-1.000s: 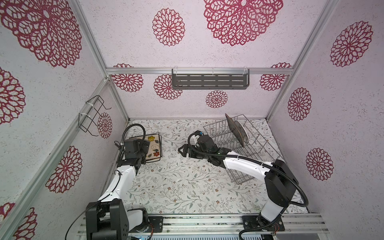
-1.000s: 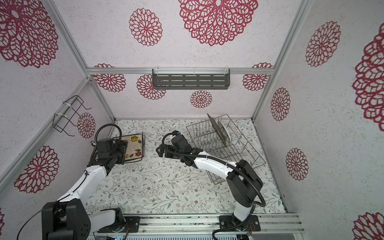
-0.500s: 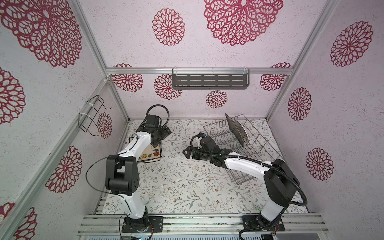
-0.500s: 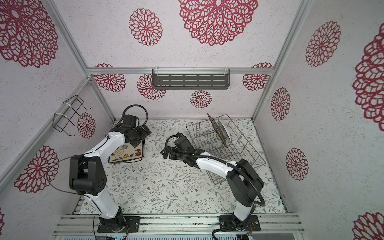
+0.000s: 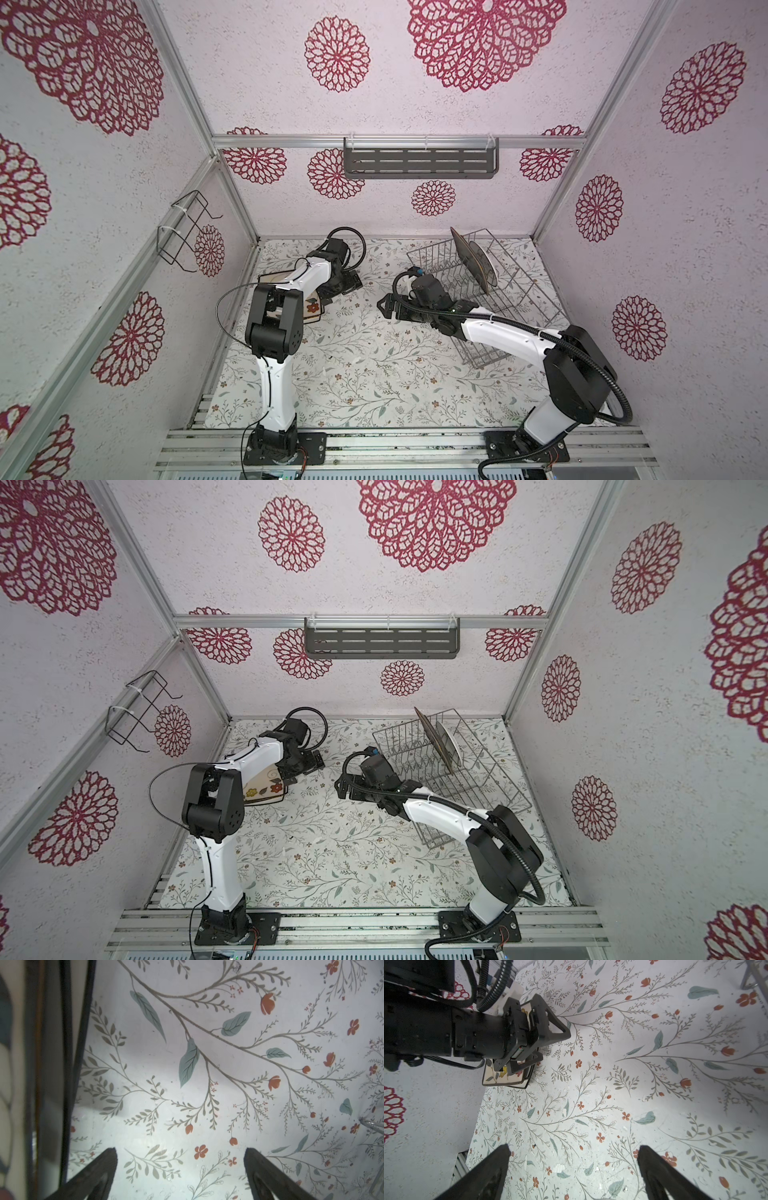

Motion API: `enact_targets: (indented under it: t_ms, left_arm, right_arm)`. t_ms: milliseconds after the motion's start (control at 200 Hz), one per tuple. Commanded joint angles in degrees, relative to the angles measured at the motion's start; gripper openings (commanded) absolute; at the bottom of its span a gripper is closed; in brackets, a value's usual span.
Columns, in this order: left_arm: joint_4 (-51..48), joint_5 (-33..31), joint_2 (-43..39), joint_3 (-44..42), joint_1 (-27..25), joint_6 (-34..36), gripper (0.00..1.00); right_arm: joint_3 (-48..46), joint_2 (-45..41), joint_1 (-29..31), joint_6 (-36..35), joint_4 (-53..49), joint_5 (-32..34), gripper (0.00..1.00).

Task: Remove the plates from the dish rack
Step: 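Open the left gripper and lift it off the stacked plates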

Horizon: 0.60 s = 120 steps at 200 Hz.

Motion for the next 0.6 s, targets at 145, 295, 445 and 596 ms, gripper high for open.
enact_targets:
  t_ms: [145, 295, 445, 596]
  left_arm:
    - [-2.64, -4.59, 0.74, 0.06, -1.18, 0.77, 1.00]
    - [-1.59, -5.68, -0.09, -1.49, -1.82, 1.21, 1.00]
    - [-1.85, -5.26, 0.48, -1.96, -1.91, 1.44, 1.00]
    - [-3.00, -7.76, 0.00, -2.70, -2.13, 1.41, 1.00]
  right_arm:
    - [-0.74, -3.81, -0.37, -0.52, -0.27, 2.35, 0.99]
    - [0.32, -3.71, -0.33, -0.96, -1.77, 3.01, 0.99]
    - [0.52, -4.15, -0.33, -0.99, -2.14, 3.29, 0.99]
    - [0.26, -4.44, -0.30, -0.76, -2.15, 3.28, 0.99]
